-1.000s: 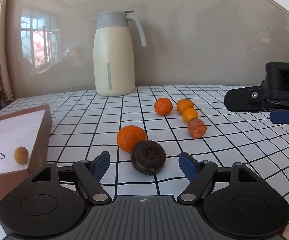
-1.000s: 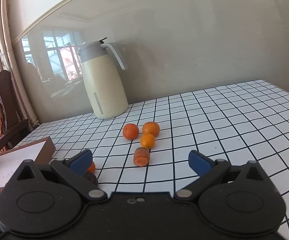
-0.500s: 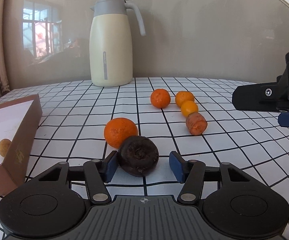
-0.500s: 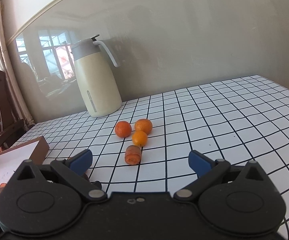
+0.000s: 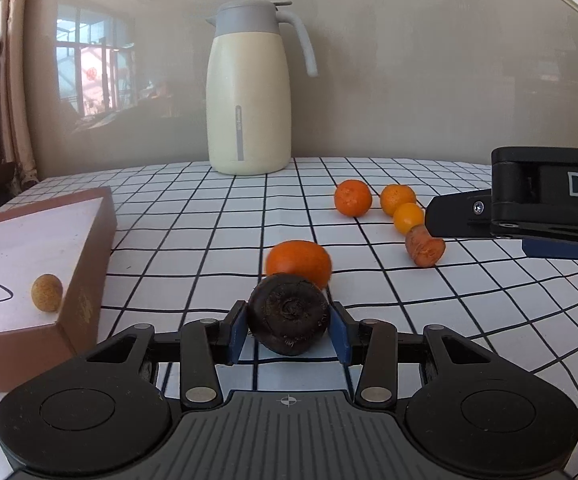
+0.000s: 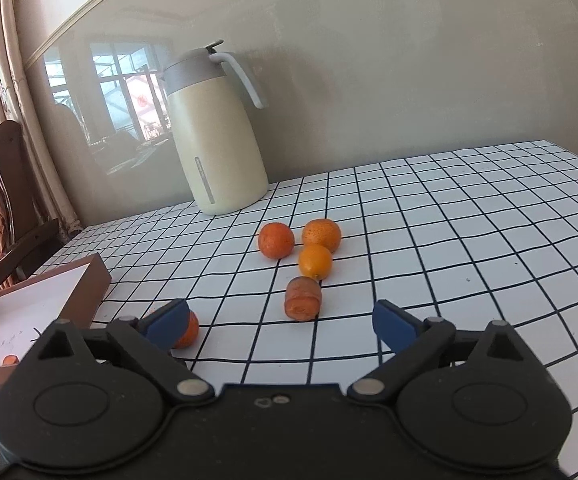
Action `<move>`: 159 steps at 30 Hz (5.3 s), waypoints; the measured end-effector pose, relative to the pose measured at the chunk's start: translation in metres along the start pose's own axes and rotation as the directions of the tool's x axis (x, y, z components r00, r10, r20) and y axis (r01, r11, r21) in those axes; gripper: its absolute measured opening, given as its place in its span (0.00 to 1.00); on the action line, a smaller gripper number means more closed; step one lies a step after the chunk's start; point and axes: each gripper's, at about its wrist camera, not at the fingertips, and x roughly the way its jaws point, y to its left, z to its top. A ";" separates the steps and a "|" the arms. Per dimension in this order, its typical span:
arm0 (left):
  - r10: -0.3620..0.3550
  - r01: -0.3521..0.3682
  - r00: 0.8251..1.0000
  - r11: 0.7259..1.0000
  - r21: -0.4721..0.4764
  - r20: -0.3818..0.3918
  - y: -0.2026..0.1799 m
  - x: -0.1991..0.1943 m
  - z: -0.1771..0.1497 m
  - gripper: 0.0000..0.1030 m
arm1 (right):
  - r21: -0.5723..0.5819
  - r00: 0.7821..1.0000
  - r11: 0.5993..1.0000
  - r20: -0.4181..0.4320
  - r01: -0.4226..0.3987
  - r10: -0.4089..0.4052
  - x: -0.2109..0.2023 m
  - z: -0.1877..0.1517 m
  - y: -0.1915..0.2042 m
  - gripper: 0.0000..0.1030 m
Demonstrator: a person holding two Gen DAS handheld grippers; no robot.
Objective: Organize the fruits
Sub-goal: 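Grasp the dark round fruit with the left tool while the right tool grasps an orange, then carry the dark fruit and orange over the brown box with both tools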
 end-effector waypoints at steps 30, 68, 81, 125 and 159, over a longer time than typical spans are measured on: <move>0.062 -0.062 0.998 0.998 -0.013 -0.004 0.043 -0.012 -0.011 0.42 | -0.061 0.984 0.992 -0.148 -0.111 0.101 0.068 -0.015 0.068 0.32; -0.007 0.005 0.994 1.000 0.015 0.112 0.032 -0.072 -0.006 0.42 | -0.191 0.999 0.981 -0.020 -0.038 0.035 -0.043 -0.029 0.044 0.31; 0.026 -0.024 0.988 1.000 -0.014 0.152 0.059 -0.093 -0.005 0.42 | -0.226 0.996 0.970 0.015 -0.087 0.093 -0.053 -0.031 0.070 0.31; 0.357 -0.316 0.918 0.922 -0.225 0.171 0.208 -0.130 -0.004 0.42 | -0.280 0.925 0.893 0.037 -0.353 0.377 -0.017 -0.024 0.196 0.31; 0.482 -0.440 0.872 0.848 -0.294 0.087 0.293 -0.093 0.000 0.42 | -0.256 0.948 0.915 -0.018 -0.312 0.318 0.054 -0.016 0.233 0.32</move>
